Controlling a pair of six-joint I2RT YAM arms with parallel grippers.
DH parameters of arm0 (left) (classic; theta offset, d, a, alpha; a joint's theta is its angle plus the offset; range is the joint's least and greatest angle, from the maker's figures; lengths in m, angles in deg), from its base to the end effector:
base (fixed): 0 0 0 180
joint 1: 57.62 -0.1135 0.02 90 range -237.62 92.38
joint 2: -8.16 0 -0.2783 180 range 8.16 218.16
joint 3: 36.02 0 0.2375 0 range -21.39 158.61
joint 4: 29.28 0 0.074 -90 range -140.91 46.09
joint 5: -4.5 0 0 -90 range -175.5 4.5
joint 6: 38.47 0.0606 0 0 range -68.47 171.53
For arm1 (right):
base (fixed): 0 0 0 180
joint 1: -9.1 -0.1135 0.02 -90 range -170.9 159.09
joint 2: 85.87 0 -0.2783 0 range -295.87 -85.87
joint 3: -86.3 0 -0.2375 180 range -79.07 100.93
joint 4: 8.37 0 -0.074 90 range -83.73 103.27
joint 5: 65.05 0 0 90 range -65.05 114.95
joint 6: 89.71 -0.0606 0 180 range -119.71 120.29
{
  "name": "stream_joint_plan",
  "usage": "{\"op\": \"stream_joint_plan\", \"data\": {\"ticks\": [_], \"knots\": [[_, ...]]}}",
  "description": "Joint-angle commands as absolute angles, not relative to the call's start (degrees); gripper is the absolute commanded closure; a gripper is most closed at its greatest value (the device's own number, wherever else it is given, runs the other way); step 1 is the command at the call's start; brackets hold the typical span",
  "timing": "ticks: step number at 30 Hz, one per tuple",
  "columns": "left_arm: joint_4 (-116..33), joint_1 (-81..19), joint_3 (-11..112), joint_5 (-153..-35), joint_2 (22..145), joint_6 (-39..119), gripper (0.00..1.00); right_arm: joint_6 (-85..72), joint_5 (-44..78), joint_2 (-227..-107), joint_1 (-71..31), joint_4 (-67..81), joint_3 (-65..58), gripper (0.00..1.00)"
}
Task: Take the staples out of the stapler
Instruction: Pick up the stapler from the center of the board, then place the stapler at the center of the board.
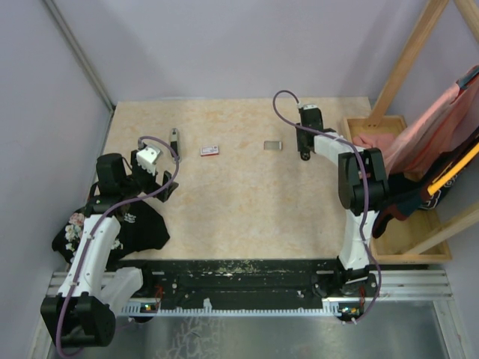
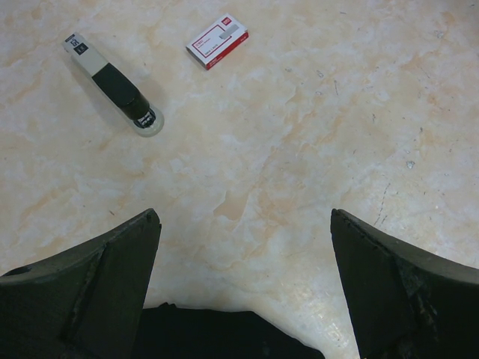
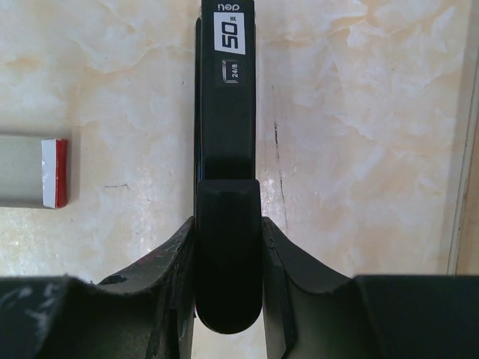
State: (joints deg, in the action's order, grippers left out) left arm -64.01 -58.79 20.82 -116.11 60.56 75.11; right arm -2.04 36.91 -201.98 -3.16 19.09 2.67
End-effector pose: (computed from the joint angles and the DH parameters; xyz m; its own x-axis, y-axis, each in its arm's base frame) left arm 0.1965 -0.0269 0.2888 -0.2933 0.3384 -0.8941 0.5885 0.8010 0.1100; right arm 0.4488 0.0847 0.1854 -0.7193 -0.1156 -0.6851 -0.0409 0.9914 -0.1243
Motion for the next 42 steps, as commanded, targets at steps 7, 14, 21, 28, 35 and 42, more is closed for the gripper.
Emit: {"op": "stream_joint_plan", "data": {"ticks": [7, 14, 21, 28, 35, 42], "knots": [[-62.7, -59.2, 20.4, -116.9, 60.0, 74.7, 0.00, 4.2, 37.8, -187.5, -4.5, 13.9, -1.1, 1.00], [-62.7, -59.3, 20.4, -117.2, 59.7, 74.8, 0.00, 9.4, 34.4, -177.8, -7.5, 12.1, -6.1, 1.00], [-62.8, -59.3, 20.4, -117.8, 59.5, 75.0, 0.00, 15.5, 24.3, -169.4, -13.3, 7.6, -14.4, 1.00], [-63.1, -59.4, 20.3, -119.7, 57.9, 75.3, 0.00, 22.5, 13.8, -166.6, -20.1, 6.5, -19.3, 1.00], [-63.6, -59.5, 19.9, -122.1, 58.2, 77.5, 0.00, 25.5, 8.0, -168.0, -24.5, 5.9, -21.7, 1.00], [-65.2, -59.4, 20.0, -129.1, 57.5, 81.9, 0.00, 27.7, 4.6, -169.5, -26.8, 3.9, -25.2, 1.00]]}}
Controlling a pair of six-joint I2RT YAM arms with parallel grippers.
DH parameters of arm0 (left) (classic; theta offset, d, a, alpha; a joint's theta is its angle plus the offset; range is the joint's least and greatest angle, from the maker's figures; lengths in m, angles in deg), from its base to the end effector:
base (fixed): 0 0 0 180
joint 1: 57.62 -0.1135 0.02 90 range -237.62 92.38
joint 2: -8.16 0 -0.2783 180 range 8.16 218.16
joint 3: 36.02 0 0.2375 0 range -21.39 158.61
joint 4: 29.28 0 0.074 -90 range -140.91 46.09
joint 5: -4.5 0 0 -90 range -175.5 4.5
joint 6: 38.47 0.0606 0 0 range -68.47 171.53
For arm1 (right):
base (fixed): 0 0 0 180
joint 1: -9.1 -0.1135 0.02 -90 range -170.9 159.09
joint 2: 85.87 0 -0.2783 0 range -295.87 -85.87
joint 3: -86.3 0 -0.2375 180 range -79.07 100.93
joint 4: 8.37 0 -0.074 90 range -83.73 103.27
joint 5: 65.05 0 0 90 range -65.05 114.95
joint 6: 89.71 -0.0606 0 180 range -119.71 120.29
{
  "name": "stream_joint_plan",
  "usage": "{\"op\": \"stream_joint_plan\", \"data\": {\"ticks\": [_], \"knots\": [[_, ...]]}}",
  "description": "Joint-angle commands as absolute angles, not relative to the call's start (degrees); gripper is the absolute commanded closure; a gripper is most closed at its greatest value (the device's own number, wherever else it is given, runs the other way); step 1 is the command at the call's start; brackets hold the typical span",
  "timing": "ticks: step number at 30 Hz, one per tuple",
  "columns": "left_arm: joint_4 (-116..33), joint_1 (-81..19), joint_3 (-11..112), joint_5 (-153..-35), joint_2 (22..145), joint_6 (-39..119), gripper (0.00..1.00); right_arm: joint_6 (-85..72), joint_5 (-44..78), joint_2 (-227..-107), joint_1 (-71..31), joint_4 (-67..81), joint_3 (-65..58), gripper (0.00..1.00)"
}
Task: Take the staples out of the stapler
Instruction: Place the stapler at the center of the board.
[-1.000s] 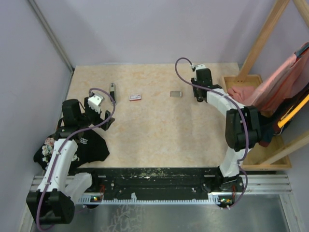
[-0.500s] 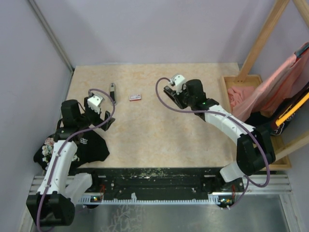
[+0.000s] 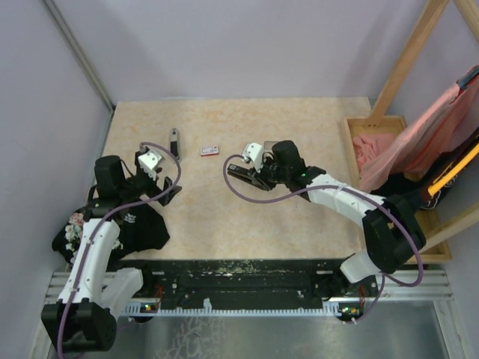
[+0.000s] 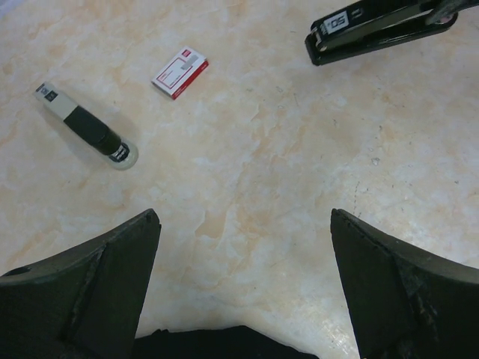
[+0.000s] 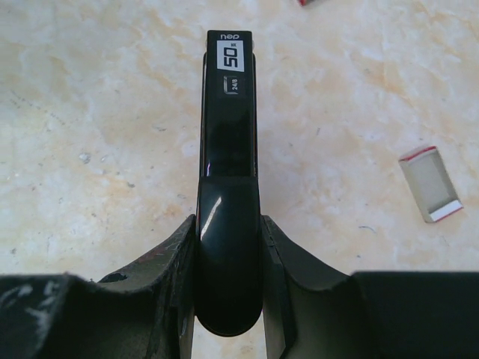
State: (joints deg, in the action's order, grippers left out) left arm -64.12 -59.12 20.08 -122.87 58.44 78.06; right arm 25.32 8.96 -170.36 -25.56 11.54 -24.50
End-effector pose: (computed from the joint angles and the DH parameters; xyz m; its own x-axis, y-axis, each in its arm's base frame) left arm 0.1862 -0.0319 0.2924 -0.2062 0.3497 -0.9139 0.6727 0.7289 0.1271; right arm 0.2623 0.2017 0.2516 -0.1200 -0.5774 -0.8076 -0.8637 0.4618 -0.2019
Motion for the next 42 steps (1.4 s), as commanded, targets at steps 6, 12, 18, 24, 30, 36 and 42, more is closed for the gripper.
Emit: {"op": "stream_joint_plan", "data": {"ticks": [6, 12, 18, 24, 30, 36, 42], "knots": [[-66.7, -59.1, 21.6, -137.3, 59.4, 86.6, 0.00, 28.5, 4.9, -171.1, -28.3, 1.7, -27.0, 1.00], [-65.7, -58.7, 22.8, -143.4, 62.4, 89.2, 0.00, 28.1, 4.6, -172.8, -29.4, -1.6, -28.9, 1.00], [-65.6, -58.1, 22.1, -149.0, 64.2, 94.5, 0.00, 27.1, 3.1, -173.2, -29.4, -7.5, -32.4, 1.00], [-67.0, -56.8, 20.4, -153.8, 66.0, 100.9, 0.00, 26.6, 1.5, -173.7, -29.4, -9.8, -34.2, 1.00], [-69.0, -55.1, 20.3, -154.2, 67.6, 105.1, 0.00, 26.4, 0.5, -175.2, -29.4, -9.2, -33.9, 1.00], [-70.1, -53.5, 20.7, -153.3, 70.3, 107.7, 0.00, 26.5, 0.3, -176.2, -29.4, -8.7, -33.8, 1.00], [-73.2, -51.7, 22.0, -153.0, 73.6, 112.3, 0.00, 26.7, 0.2, -176.6, -29.4, -8.3, -33.9, 0.82]]}}
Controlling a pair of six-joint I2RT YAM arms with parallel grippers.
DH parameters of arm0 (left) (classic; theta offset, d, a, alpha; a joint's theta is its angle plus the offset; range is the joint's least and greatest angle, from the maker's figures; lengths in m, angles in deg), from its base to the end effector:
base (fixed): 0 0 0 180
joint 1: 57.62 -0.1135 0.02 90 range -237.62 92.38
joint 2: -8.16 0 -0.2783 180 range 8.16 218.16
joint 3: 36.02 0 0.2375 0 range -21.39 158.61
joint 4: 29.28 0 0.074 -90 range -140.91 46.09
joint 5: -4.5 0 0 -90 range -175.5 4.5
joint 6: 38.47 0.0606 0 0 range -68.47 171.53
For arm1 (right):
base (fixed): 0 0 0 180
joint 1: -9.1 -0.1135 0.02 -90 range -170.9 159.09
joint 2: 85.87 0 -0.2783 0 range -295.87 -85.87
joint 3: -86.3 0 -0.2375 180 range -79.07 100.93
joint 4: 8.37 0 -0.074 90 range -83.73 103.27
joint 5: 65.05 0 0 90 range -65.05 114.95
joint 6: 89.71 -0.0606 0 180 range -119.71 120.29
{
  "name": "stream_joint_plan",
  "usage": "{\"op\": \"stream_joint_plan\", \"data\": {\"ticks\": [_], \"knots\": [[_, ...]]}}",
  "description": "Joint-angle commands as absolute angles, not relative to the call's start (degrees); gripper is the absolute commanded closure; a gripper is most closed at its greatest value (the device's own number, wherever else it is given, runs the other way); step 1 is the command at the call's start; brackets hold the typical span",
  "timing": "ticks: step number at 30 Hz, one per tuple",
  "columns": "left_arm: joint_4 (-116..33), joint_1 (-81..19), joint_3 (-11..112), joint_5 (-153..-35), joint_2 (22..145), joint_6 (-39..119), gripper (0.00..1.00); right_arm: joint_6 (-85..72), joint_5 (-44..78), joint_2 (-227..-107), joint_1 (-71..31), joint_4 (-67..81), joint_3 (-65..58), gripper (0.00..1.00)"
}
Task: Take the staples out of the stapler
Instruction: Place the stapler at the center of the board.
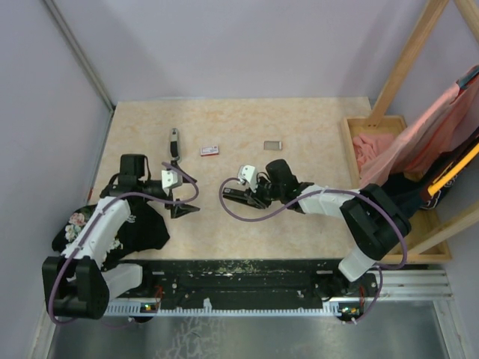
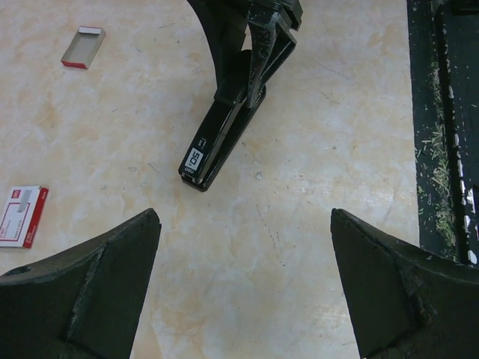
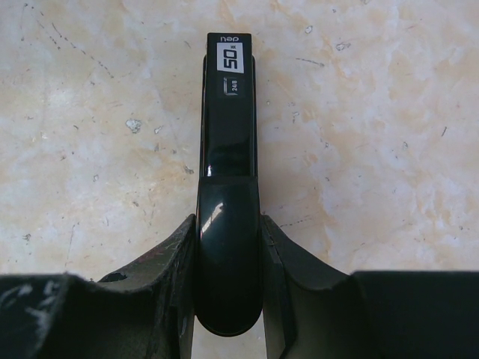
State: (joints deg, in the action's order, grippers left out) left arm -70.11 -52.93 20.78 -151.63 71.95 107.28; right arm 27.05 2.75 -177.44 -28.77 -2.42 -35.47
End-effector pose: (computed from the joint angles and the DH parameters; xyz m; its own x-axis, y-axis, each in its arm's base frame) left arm 0.1938 -0.0715 0.2613 0.1175 0.3260 -0.9380 0.9735 0.1486 0.1736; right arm 0.2439 0.2186 0.1788 -0.0865 -0.5954 -0.7988 -0.9387 0.3173 -0.1348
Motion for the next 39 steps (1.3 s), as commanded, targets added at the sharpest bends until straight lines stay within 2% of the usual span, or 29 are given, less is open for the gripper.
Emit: {"op": "stream_joint_plan", "data": {"ticks": [1, 4, 9, 12, 14, 18, 24, 29, 39], "knots": [[-73.8, -51.3, 22.3, -152.9, 74.2, 113.2, 0.00, 26.8, 0.1, -176.5, -29.4, -8.0, -33.9, 0.77], [-74.9, -49.8, 23.4, -152.3, 76.3, 114.8, 0.00, 27.2, 0.1, -176.2, -29.4, -7.2, -33.7, 0.61], [-74.9, -47.3, 25.1, -151.2, 79.3, 115.7, 0.00, 28.5, 0.3, -174.3, -29.4, -4.9, -33.2, 0.40], [-73.5, -46.0, 26.1, -150.2, 81.0, 115.2, 0.00, 28.5, 0.0, -171.0, -29.0, -3.6, -33.2, 0.15], [-72.1, -45.2, 26.9, -149.6, 82.0, 114.5, 0.00, 28.5, -0.8, -168.6, -28.3, -2.4, -33.1, 0.06], [-67.9, -42.9, 28.3, -147.1, 84.4, 111.6, 0.00, 27.4, -4.0, -164.1, -25.5, 3.6, -31.1, 0.02], [-60.2, -37.6, 30.0, -141.2, 88.4, 107.1, 0.00, 23.2, -5.7, -157.4, -20.5, 10.8, -28.6, 0.01], [-59.5, -32.8, 34.1, -138.1, 93.8, 106.8, 0.00, 20.9, -2.6, -154.1, -19.2, 15.6, -28.0, 0.01], [-59.5, -25.6, 42.4, -133.8, 104.4, 107.1, 0.06, 19.4, -5.6, -150.9, -10.3, 17.8, -30.9, 0.01]]}}
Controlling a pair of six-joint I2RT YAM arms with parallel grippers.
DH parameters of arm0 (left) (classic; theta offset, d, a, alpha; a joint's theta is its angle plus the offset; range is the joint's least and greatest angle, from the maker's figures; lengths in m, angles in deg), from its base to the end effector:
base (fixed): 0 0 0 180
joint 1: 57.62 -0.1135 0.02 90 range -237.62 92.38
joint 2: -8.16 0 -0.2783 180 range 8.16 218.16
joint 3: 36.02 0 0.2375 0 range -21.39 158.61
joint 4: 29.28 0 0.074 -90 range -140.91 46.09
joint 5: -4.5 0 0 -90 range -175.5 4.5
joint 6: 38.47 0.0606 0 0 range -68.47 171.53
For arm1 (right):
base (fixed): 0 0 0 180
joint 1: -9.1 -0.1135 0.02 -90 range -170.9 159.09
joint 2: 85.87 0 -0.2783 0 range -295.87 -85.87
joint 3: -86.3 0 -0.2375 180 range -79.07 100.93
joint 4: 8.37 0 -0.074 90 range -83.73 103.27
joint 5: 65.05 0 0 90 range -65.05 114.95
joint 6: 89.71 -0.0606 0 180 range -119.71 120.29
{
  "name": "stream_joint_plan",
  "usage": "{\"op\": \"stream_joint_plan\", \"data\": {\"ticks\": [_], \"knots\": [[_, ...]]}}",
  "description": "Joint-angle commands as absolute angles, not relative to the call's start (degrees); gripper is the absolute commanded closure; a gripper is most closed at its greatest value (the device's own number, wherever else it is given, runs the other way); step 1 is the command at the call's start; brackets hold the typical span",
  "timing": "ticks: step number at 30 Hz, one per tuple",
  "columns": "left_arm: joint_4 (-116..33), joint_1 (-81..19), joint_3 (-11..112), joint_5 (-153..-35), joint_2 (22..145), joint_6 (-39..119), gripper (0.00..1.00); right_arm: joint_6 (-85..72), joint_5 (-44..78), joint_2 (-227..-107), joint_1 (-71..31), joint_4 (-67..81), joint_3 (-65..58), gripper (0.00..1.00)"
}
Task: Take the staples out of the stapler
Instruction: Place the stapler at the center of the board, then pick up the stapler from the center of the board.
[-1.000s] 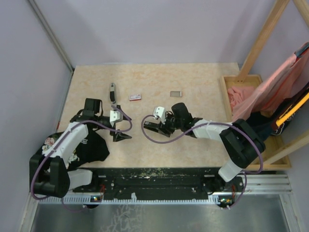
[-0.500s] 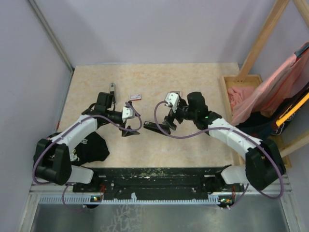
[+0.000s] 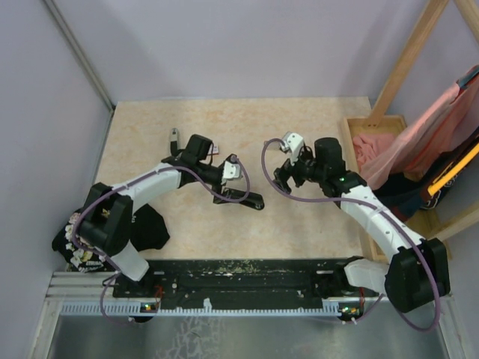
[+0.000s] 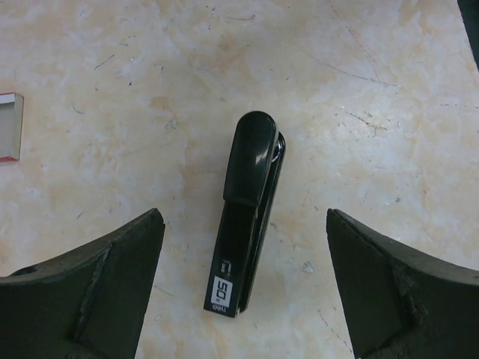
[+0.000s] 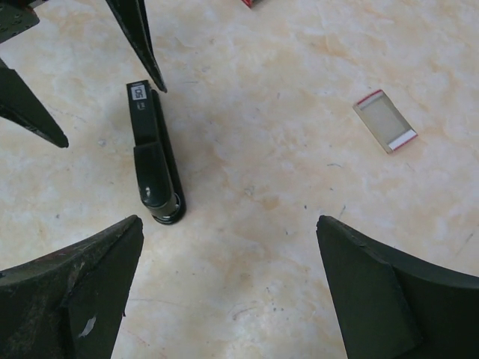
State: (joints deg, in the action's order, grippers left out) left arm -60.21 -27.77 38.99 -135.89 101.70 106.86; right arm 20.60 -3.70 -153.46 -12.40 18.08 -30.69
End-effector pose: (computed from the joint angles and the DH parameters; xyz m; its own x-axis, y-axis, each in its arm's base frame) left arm 0.2678 -0.2075 0.2302 0.2432 0.4650 -0.8513 0.9697 -0.1383 0.2015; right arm 0.2309 0.1222 0.2863 -0.2055 -0.4083 -0.8894 -0.8266 0.5589 -0.0656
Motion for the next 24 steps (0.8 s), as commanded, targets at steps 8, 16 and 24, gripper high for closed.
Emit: {"op": "stream_joint_plan", "data": {"ticks": [8, 16, 24], "knots": [[-63.1, -20.9, 49.1, -129.2, 112.6, 106.2, 0.15, 20.7, -5.9, -150.4, -7.2, 18.0, -31.7, 0.01], [-63.9, -18.1, 49.7, -128.0, 115.6, 105.4, 0.24, 21.0, -7.2, -150.4, -5.0, 18.6, -31.8, 0.01], [-61.6, -16.8, 48.6, -126.1, 116.1, 103.6, 0.34, 21.2, -7.3, -151.2, -4.8, 18.8, -31.8, 0.01]]}}
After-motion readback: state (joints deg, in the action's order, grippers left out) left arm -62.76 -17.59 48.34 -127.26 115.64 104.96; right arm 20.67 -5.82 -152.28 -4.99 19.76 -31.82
